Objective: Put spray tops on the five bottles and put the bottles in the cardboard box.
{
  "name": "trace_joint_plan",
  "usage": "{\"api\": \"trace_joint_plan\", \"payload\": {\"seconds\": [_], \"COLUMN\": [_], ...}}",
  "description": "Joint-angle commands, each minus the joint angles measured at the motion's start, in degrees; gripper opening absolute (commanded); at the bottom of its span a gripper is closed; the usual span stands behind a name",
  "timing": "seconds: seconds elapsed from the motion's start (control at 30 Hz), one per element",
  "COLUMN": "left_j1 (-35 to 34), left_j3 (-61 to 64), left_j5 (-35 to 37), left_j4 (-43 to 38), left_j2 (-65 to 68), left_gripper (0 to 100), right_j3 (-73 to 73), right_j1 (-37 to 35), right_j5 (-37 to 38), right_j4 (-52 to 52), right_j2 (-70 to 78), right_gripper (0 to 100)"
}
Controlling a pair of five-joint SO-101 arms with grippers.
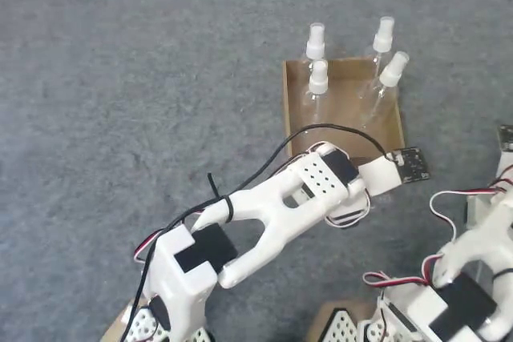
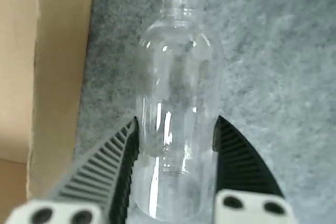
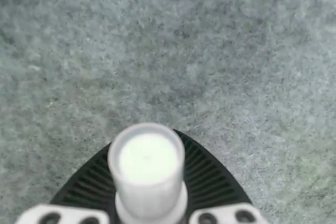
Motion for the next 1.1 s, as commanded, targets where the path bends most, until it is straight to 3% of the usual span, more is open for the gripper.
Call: {"api": "trace_joint_plan", "payload": {"seconds": [0.0, 0.23, 0.47, 0.63, 0.83, 1.07], "left_j1": [1.23, 1.14, -1.58, -1.32, -1.85, -9.41], "left_j3": [4.09, 5.23, 7.16, 15.25, 27.3, 35.47], "left_j5": [4.57, 11.43, 11.25, 10.46, 10.37, 6.51], "left_j4": [2.29, 2.73, 3.6, 0.62, -0.35, -1.76], "left_j2": [1.05, 1.05, 0.53, -7.3, -17.14, -28.22], "left_gripper": [15, 14, 13, 13, 13, 14], "right_j3": [-1.85, -2.9, -5.71, -5.8, -5.8, -7.65], "right_j1": [2.15, 4.7, 5.32, 4.88, 1.36, -7.16], "right_j5": [0.79, 0.79, 0.44, 0.7, 0.7, -0.44], "right_j4": [-1.19, -1.27, -0.75, 1.71, 4.0, 10.33], "right_j2": [-0.92, -1.19, -2.07, -3.47, -3.82, -3.91], "right_gripper": [0.7, 0.6, 0.6, 0.6, 0.6, 0.6]}}
